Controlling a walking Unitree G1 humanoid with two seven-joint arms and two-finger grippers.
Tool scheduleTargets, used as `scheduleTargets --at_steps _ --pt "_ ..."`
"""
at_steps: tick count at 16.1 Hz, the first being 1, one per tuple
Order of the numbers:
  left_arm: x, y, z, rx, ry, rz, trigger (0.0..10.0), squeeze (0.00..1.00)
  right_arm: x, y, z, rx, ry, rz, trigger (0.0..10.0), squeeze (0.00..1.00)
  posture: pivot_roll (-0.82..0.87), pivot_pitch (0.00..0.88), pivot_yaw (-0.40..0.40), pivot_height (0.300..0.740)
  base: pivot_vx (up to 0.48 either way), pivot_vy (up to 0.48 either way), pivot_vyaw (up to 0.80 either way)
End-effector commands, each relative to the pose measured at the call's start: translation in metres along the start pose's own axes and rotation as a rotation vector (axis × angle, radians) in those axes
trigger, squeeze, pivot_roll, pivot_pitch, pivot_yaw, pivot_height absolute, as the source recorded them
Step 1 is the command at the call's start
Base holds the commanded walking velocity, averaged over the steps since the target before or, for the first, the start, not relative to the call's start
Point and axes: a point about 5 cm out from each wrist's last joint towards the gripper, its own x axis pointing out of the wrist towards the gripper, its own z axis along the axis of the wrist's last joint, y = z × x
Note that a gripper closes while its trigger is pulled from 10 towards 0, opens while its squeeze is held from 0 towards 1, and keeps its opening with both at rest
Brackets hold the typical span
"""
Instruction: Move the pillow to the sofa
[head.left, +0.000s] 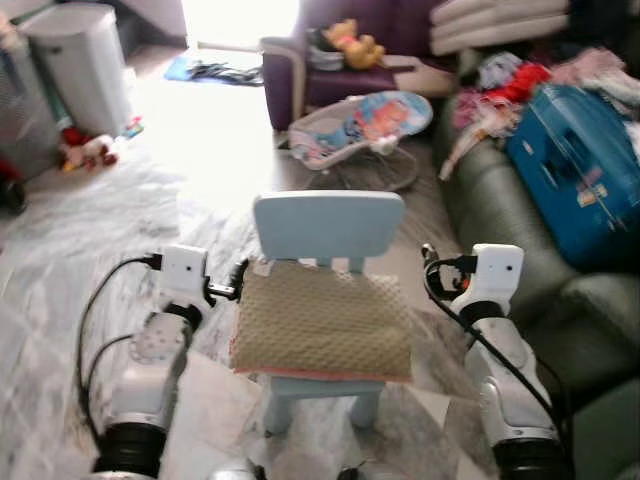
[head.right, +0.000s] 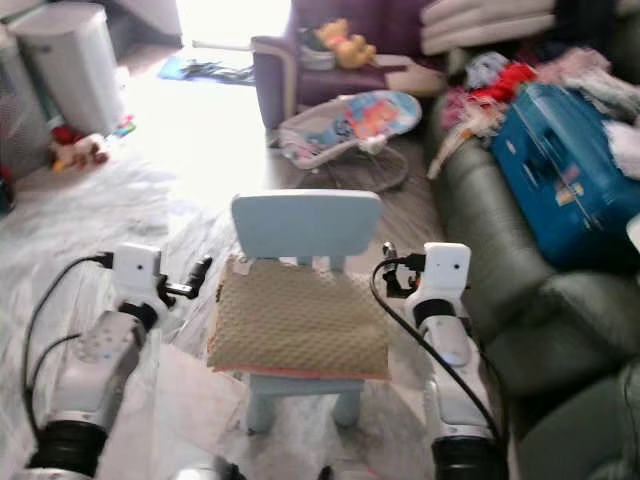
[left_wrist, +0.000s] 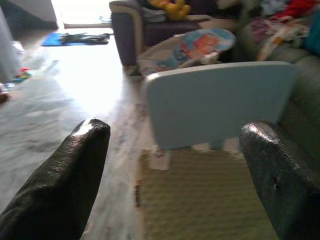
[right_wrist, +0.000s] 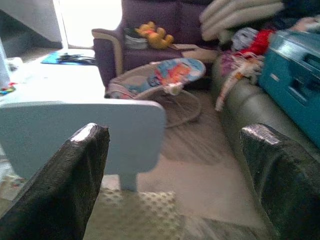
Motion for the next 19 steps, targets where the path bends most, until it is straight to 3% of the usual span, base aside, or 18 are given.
scheduleTargets --at_steps 1,15,19 --pt "0.0021 -0.0052 0.0039 0.011 -0.011 -0.017 10.0 0.0 0.0008 -0.0054 0.0024 -0.004 -0.006 -0.017 10.0 0.0 -0.01 0.0 -0.047 0.74 0.0 0.0 0.0" --pt "0.0014 -0.0046 0.0033 0.008 -0.022 -0.017 10.0 0.0 0.0023 -0.0063 0.0035 -0.011 -0.008 -0.012 10.0 0.0 -0.01 0.0 -0.053 0.74 0.0 0.0 -0.1" --pt "0.0012 -0.005 0.0032 0.008 -0.023 -0.022 10.0 0.0 0.0027 -0.0059 0.0036 -0.013 -0.006 -0.01 10.0 0.0 -0.01 0.0 -0.053 0.74 0.278 0.0 0.0"
